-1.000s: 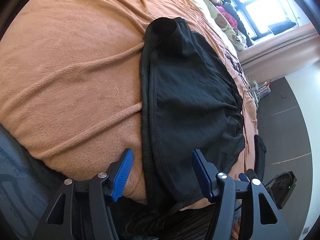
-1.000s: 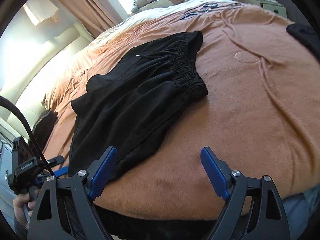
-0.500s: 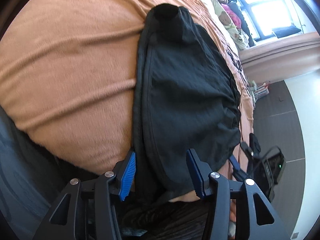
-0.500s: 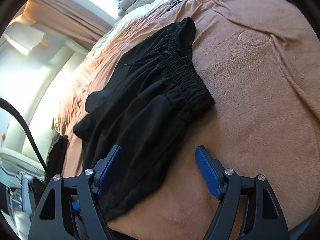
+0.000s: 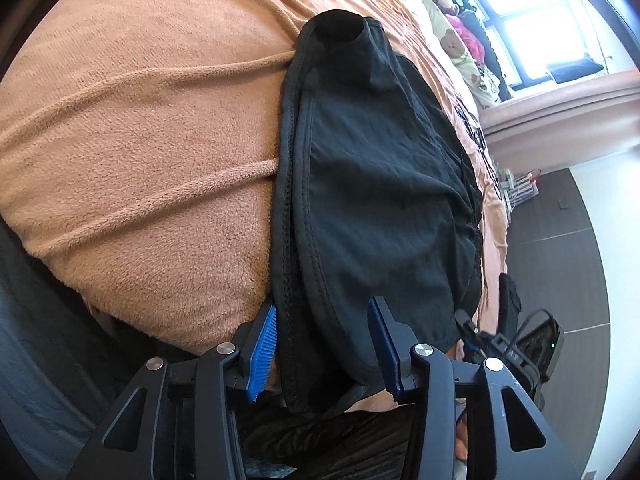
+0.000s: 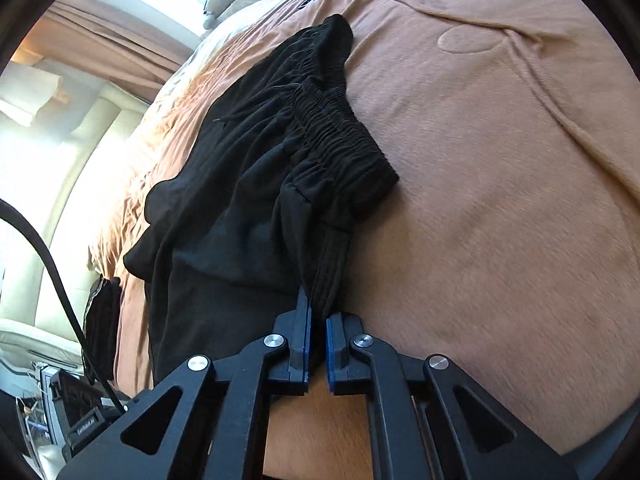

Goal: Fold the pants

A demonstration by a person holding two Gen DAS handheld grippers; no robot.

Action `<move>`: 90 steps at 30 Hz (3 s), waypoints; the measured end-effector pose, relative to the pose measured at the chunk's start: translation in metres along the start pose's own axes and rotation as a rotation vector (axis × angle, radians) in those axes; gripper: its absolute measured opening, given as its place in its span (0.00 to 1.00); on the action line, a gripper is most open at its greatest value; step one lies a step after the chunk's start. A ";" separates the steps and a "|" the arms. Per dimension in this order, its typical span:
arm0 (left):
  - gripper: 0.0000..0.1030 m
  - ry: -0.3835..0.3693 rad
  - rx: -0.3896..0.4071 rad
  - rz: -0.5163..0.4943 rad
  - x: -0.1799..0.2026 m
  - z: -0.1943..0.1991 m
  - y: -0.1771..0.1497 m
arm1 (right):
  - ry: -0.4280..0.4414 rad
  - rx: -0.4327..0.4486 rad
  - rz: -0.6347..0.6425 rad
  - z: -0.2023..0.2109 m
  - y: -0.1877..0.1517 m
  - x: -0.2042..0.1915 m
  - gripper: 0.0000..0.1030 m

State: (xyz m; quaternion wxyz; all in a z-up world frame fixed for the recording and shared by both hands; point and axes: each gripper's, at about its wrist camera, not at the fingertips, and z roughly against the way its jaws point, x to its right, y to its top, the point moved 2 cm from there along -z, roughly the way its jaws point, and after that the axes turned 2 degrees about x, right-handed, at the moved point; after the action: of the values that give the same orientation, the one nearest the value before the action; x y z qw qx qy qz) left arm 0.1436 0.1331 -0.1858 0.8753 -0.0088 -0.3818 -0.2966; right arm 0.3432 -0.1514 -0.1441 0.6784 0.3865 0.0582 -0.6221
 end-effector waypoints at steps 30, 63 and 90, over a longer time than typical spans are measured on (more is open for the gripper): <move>0.04 -0.179 0.190 -0.159 0.115 0.069 0.081 | 0.192 0.168 0.021 0.053 0.038 -0.036 0.01; 0.04 -0.128 0.155 -0.195 0.203 -0.070 0.274 | 0.137 0.201 -0.079 -0.044 0.179 -0.073 0.01; 0.60 0.163 0.082 -0.378 0.181 -0.148 0.324 | 0.089 0.163 0.034 -0.083 0.230 -0.075 0.65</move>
State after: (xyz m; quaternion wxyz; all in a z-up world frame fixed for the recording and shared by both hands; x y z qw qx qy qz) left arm 0.5084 0.2714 -0.1008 0.8317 0.1225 -0.3163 -0.4396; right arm 0.5650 -0.0592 -0.0558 0.6518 0.4687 0.0308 -0.5954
